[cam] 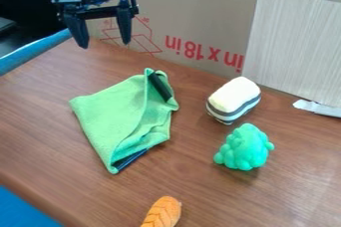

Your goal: Unfold the cloth from top rigt to bottom left

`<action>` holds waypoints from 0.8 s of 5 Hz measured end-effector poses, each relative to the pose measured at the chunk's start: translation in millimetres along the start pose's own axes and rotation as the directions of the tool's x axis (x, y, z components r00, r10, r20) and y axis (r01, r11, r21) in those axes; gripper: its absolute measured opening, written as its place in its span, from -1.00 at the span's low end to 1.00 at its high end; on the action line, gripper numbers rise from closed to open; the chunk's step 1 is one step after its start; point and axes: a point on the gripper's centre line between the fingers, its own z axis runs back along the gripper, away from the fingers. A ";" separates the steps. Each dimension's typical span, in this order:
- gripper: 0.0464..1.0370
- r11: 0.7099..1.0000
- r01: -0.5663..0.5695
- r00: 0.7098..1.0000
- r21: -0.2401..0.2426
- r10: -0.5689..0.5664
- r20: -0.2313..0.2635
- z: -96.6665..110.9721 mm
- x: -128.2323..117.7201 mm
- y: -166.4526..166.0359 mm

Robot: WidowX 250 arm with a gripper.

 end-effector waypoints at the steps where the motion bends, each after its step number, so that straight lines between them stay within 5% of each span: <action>1: 0.92 1.000 -0.003 1.000 0.002 0.003 -0.026 -11.3 -3.6 0.6; 2: 0.92 0.993 -0.053 0.996 -0.101 0.059 0.061 -22.1 -13.6 -2.0; 3: 0.92 0.985 -0.089 0.989 -0.150 0.106 0.103 -18.6 -6.1 -5.8; 4: 0.92 0.987 -0.107 0.990 -0.123 0.117 0.081 -32.4 -7.1 -16.0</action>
